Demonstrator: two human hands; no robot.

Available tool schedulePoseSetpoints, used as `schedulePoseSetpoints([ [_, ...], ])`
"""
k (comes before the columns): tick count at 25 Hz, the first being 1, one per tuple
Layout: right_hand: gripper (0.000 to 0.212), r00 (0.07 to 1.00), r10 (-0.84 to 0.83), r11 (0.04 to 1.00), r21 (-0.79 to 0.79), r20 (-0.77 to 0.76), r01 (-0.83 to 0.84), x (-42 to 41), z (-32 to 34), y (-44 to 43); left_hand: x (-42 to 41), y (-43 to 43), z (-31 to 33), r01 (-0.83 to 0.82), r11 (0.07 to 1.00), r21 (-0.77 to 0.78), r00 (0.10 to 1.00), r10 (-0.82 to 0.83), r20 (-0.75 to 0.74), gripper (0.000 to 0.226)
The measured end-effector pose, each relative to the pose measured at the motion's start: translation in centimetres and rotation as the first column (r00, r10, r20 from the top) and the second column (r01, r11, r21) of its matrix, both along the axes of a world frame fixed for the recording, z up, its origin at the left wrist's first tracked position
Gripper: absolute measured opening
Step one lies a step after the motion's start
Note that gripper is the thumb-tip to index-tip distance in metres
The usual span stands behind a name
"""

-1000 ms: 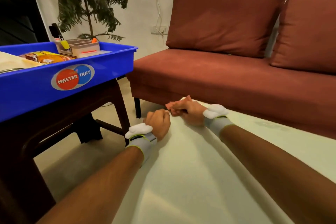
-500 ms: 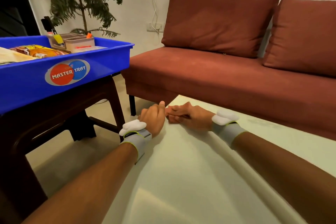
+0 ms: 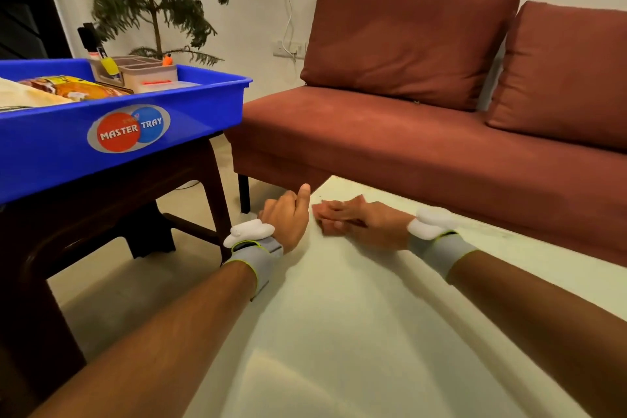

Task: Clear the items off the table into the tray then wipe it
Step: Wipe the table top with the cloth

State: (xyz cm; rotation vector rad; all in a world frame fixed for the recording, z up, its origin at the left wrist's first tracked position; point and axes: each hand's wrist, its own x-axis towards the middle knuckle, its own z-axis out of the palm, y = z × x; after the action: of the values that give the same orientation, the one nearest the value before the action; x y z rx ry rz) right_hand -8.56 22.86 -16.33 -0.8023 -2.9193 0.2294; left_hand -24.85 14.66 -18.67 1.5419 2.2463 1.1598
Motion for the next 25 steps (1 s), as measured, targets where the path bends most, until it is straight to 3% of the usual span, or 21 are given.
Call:
schedulePoseSetpoints([
  [4, 0.034, 0.92, -0.387, 0.918, 0.115, 0.06, 0.378, 1.2, -0.3, 5.4, 0.3, 0.1, 0.1, -0.025, 1.0, -0.016, 1.0, 0.025, 0.0, 0.054],
  [5, 0.032, 0.909, -0.412, 0.908, 0.113, 0.058, 0.404, -0.8, -0.4, 5.7, 0.2, 0.4, -0.1, -0.036, 0.999, -0.022, 0.999, 0.037, 0.013, 0.055],
  [8, 0.036, 0.965, -0.262, 0.957, 0.125, -0.024, 0.263, -5.7, -0.4, 3.3, -0.5, 0.7, -0.1, -0.054, 0.998, -0.035, 0.995, 0.057, 0.081, 0.06],
  [11, 0.042, 0.998, 0.043, 0.997, 0.069, 0.038, -0.046, -2.2, -0.2, 0.1, -0.6, 0.5, -0.1, -0.028, 0.999, -0.031, 0.994, 0.032, 0.109, 0.059],
  [12, 0.042, 0.996, 0.062, 0.997, 0.043, 0.072, -0.065, 0.0, -0.2, 0.1, -0.6, 0.4, 0.0, -0.022, 0.999, -0.032, 0.992, 0.025, 0.123, 0.057],
  [16, 0.039, 0.937, -0.35, 0.934, 0.089, 0.018, 0.347, 1.7, -0.1, 4.4, -0.1, 0.2, 0.2, -0.036, 0.999, -0.034, 0.992, 0.04, 0.117, 0.058],
  [17, 0.037, 0.942, -0.337, 0.939, 0.078, 0.006, 0.335, -0.4, -0.4, 4.4, -0.1, 0.3, 0.1, -0.047, 0.998, -0.036, 0.992, 0.051, 0.119, 0.059],
  [20, 0.034, 0.996, -0.063, 0.997, 0.038, -0.055, 0.066, -5.8, -1.4, -0.1, -0.7, 0.3, 0.1, -0.049, 0.999, 0.004, 0.987, 0.048, 0.152, 0.062],
  [23, 0.039, 0.992, 0.12, 0.99, 0.076, 0.047, -0.123, -2.2, -0.3, -2.6, -0.9, 0.1, -0.2, -0.039, 0.999, 0.033, 0.983, 0.032, 0.182, 0.062],
  [25, 0.04, 0.996, -0.086, 0.992, 0.1, 0.03, 0.082, 1.0, -0.2, -0.9, -0.9, 0.3, -0.2, -0.082, 0.996, 0.033, 0.971, 0.072, 0.228, 0.061],
])
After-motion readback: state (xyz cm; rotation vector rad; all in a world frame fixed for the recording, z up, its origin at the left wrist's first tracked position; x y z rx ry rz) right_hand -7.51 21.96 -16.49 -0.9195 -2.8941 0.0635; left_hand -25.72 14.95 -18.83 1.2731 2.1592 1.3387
